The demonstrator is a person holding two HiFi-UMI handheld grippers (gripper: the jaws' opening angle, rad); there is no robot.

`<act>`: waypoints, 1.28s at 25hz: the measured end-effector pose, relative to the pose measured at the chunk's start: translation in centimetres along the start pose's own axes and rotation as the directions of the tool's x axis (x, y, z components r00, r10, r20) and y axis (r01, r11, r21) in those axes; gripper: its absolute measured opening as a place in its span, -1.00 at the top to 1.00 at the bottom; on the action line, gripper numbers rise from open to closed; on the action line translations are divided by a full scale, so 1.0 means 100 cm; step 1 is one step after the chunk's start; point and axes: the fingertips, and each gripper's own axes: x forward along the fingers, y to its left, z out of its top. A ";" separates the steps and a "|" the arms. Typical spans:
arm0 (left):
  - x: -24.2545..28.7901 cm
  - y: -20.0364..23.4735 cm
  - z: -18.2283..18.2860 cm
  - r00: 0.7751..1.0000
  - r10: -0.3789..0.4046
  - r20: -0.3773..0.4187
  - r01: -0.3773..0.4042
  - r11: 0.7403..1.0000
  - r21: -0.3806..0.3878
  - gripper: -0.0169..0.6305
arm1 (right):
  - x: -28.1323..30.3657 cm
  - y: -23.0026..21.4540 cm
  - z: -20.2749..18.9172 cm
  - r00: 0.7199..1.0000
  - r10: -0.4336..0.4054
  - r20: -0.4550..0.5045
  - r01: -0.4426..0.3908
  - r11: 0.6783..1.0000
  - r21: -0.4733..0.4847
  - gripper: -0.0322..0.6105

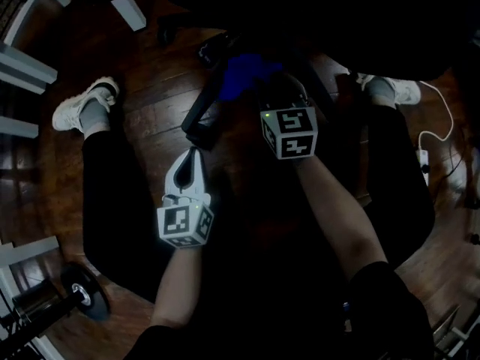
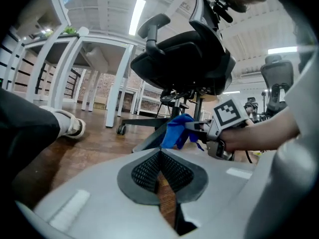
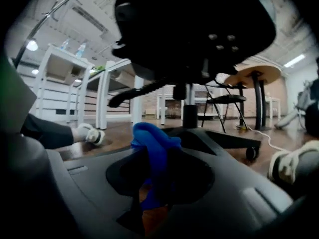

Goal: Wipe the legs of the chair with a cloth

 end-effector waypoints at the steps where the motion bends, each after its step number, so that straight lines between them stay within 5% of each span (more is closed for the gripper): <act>1: 0.001 -0.006 -0.002 1.000 -0.003 -0.007 0.003 1.000 -0.002 0.94 | 0.004 -0.017 0.000 1.000 -0.021 -0.010 0.021 0.999 0.043 0.51; 5: 0.003 -0.004 -0.012 0.999 0.010 -0.031 -0.010 1.000 -0.010 0.94 | 0.024 -0.034 -0.002 0.998 -0.059 -0.026 0.061 0.996 0.064 0.51; 12: 0.005 0.002 -0.011 0.999 0.024 -0.039 -0.026 0.999 -0.033 0.94 | 0.039 0.010 -0.014 0.996 0.086 -0.010 -0.082 0.972 0.222 0.51; 18: 0.005 0.008 -0.008 0.999 0.045 -0.005 -0.045 0.996 -0.078 0.94 | 0.018 0.064 -0.038 0.973 0.224 -0.061 -0.214 0.966 0.145 0.51; 32: -0.002 0.024 -0.009 0.997 0.081 0.003 -0.080 0.989 -0.122 0.94 | -0.014 0.164 -0.077 0.919 0.367 -0.144 -0.347 0.927 0.146 0.50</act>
